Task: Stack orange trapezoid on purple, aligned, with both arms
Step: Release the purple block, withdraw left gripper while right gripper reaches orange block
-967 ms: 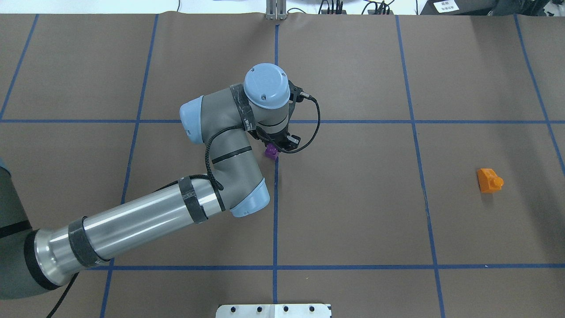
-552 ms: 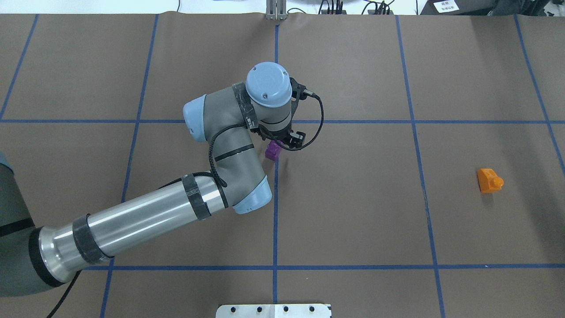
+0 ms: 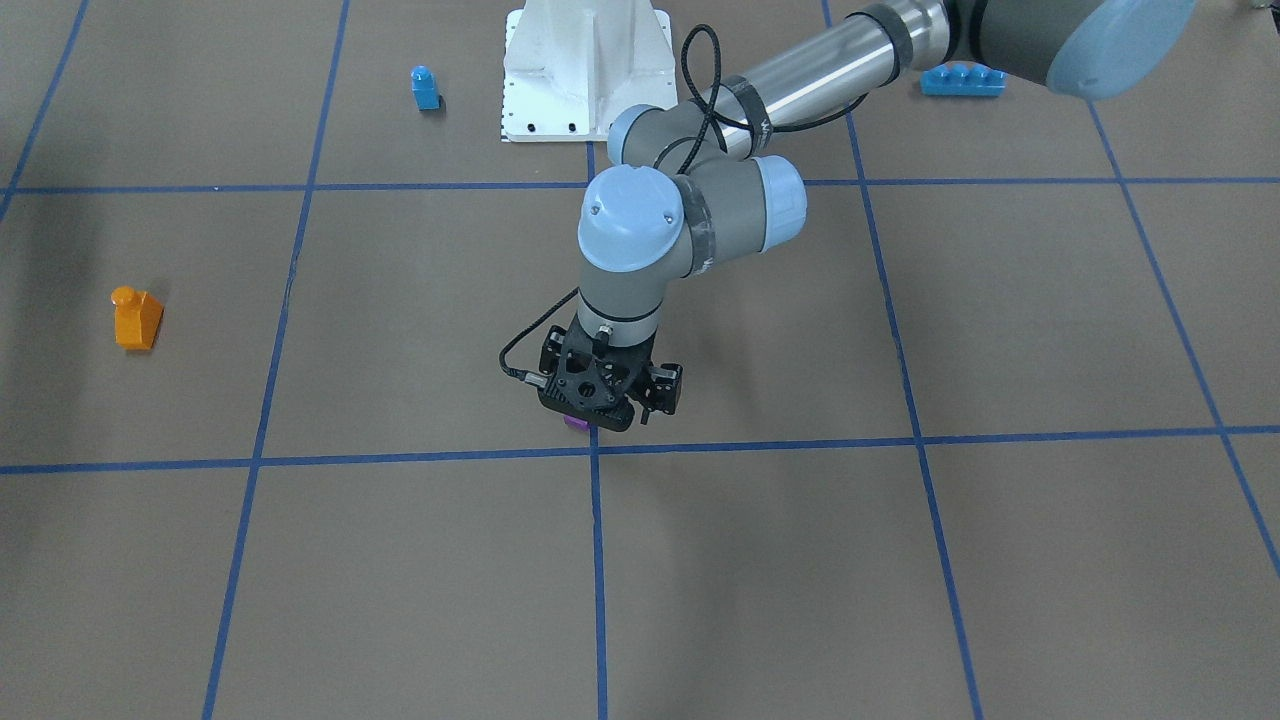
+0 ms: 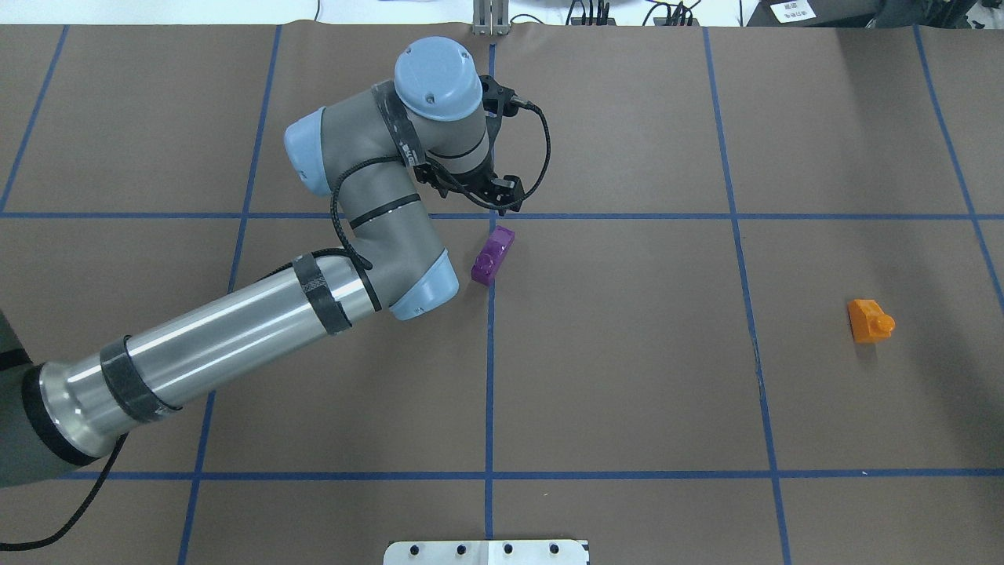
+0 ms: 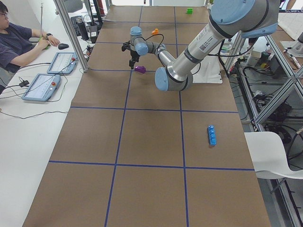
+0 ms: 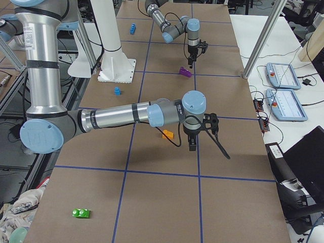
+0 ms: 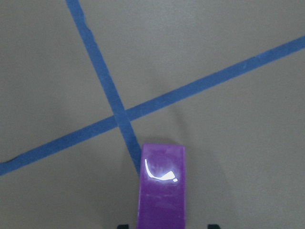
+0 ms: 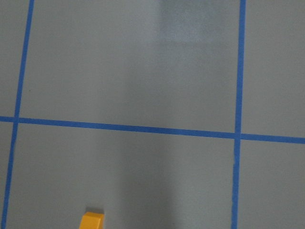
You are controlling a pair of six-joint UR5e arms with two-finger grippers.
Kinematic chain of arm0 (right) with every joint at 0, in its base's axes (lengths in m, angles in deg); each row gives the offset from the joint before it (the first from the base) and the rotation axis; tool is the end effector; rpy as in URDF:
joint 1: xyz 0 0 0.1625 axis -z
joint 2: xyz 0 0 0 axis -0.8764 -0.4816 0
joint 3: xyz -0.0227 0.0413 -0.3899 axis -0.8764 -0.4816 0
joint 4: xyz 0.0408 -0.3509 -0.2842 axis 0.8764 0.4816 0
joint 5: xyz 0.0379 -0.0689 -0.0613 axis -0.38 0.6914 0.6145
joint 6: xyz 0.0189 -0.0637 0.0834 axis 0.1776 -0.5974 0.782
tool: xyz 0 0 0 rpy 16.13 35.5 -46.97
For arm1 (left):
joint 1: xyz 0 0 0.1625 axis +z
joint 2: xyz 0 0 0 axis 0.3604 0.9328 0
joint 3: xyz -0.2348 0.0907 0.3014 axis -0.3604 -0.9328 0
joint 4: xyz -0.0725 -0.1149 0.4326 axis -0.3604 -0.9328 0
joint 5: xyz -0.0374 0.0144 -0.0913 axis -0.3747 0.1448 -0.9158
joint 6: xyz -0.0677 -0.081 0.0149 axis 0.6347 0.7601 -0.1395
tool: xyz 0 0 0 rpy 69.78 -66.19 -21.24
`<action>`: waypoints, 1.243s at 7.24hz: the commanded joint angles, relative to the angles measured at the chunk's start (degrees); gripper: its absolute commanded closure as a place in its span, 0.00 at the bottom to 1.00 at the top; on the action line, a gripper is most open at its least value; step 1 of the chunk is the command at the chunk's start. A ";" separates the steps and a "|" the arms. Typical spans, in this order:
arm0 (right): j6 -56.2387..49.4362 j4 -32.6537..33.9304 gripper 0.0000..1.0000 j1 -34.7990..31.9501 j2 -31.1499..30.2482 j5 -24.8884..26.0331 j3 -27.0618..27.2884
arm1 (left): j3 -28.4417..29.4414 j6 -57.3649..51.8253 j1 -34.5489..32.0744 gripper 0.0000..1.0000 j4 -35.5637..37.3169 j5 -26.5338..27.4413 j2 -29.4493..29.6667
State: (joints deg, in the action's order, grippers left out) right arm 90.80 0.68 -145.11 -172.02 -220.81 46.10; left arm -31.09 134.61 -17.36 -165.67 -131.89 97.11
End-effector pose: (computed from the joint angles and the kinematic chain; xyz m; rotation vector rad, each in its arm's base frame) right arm -0.0047 -0.5471 0.4986 0.1152 -0.8690 -0.0105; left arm 0.5886 -0.5883 0.1214 0.2839 0.8489 0.2664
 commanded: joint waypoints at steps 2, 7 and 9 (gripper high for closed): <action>23.03 -14.13 0.00 13.71 -5.00 7.23 4.33 | -4.19 0.00 -7.54 0.00 7.33 -7.86 -0.37; 38.96 -27.22 0.00 28.60 -9.86 14.46 3.63 | -23.29 -9.49 -14.85 0.00 20.66 -10.24 -12.93; 38.43 -27.32 0.00 31.68 -10.05 15.70 1.36 | -23.47 -9.50 -14.95 0.00 20.66 -10.25 -13.11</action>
State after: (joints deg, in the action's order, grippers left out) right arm 129.34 -26.28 -115.51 -181.80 -205.89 48.81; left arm -54.13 125.39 -32.03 -145.07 -141.95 84.50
